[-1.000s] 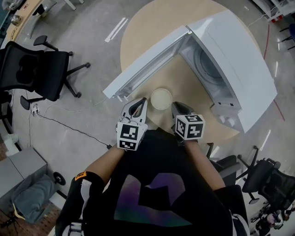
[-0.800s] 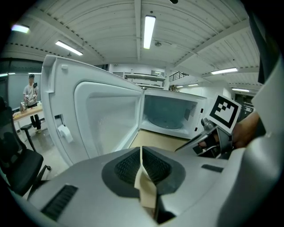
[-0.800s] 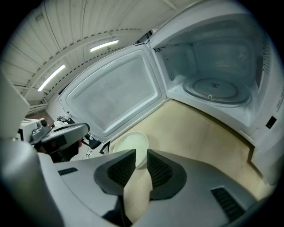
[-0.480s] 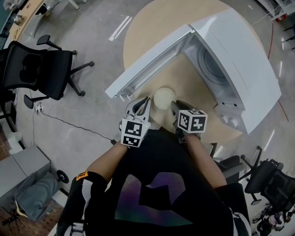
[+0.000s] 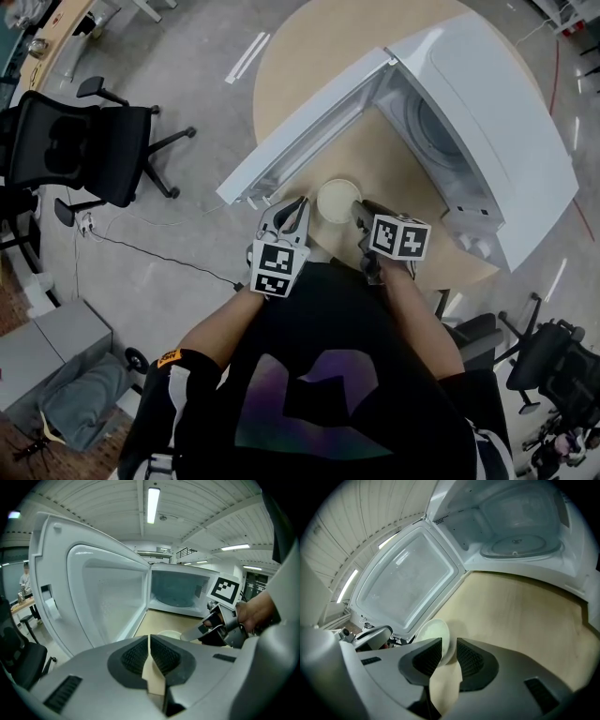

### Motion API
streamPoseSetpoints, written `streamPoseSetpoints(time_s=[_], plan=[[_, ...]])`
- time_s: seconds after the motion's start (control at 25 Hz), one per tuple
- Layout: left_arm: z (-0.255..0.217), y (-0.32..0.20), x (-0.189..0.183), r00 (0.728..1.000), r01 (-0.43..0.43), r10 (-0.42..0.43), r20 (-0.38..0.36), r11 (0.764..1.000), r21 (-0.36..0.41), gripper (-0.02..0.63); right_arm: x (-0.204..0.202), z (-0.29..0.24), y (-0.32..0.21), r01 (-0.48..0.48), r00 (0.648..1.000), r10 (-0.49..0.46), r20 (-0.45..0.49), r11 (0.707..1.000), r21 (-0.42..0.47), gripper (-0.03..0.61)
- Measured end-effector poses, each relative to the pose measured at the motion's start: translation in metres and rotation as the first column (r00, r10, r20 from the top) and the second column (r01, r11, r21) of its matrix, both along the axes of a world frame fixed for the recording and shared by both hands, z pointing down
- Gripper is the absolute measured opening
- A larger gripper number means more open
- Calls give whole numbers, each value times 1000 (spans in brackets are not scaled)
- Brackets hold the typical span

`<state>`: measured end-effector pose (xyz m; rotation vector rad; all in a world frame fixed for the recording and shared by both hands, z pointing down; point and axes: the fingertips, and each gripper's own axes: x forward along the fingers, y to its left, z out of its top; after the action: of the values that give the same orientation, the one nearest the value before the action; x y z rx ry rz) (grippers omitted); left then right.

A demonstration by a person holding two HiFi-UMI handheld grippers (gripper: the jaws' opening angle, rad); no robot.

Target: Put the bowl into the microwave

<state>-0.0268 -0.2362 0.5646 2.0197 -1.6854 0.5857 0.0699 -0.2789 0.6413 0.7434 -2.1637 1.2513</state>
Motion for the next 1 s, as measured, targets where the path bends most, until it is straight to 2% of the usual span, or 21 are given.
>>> streamPoseSetpoints(time_s=[0.2, 0.48, 1.0], plan=[[1, -2, -1, 1000, -8, 8, 6, 1000, -5, 46, 4, 4, 0, -20, 1000, 20, 4, 999, -32, 86], [0, -6, -3, 1000, -18, 18, 10, 1000, -8, 46, 2, 6, -2, -79, 991, 91, 98, 989, -123, 84], [-2, -10, -1, 999, -45, 45, 16, 999, -13, 46, 9, 4, -2, -162, 973, 184, 136, 974, -158, 55]])
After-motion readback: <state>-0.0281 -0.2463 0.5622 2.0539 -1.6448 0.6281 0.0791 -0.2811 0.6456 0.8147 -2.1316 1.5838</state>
